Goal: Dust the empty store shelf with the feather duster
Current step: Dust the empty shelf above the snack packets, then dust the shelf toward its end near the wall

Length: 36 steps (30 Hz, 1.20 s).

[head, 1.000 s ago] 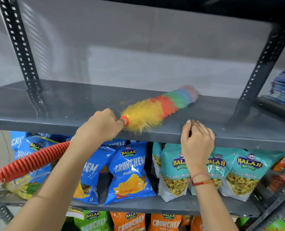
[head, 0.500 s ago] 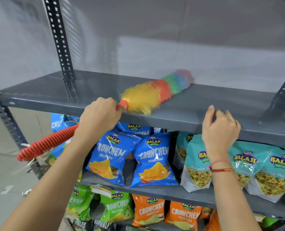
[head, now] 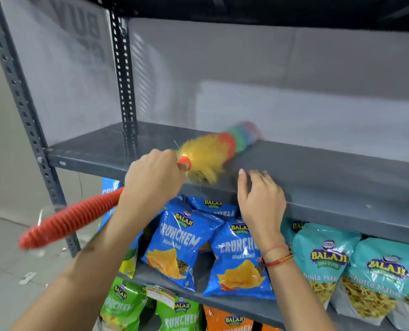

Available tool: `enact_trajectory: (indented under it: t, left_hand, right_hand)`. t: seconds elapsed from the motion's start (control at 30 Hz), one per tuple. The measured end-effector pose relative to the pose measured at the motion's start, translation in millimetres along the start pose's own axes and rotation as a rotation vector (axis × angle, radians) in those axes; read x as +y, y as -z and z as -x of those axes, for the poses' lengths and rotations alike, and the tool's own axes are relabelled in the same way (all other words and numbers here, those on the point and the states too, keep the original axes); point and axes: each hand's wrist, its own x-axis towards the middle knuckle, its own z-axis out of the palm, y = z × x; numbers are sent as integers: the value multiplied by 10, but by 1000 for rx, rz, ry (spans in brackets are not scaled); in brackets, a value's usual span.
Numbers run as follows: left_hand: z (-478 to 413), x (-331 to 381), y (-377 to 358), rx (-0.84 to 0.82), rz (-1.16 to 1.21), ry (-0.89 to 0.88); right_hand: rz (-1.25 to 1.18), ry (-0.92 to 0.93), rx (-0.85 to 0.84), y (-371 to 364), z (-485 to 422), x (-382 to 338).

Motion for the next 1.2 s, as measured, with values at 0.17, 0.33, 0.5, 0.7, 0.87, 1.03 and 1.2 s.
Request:
enact_trajectory:
  t: [0.17,0.33,0.5,0.7,0.87,1.03,1.2]
  left_hand:
    - [42,-14,-3,-189,128,48]
    - [-80,-94,-141,-366,289,127]
    - [-234,-385,-113,-441,348,261]
    - [-99,-1013,54,69,-131,394]
    - [-28,-1216,105,-153,107,319]
    - [-7,-1279,147,-333,248,302]
    - [-11,-1550,328,-136,28,519]
  right_hand:
    - [-47,-10,-22,-44,-10,-140]
    - [-67,-18,-42,-105,-24,-246]
    - [-51,-2,-95,-188,-27,-382]
    - [-71,33,-207,-274,-9,-609]
    - [-218,107,-210,-406,1,-923]
    - [-323,99,-183,-511,-5,-1139]
    - [-347,114,-247,-582,9,-1254]
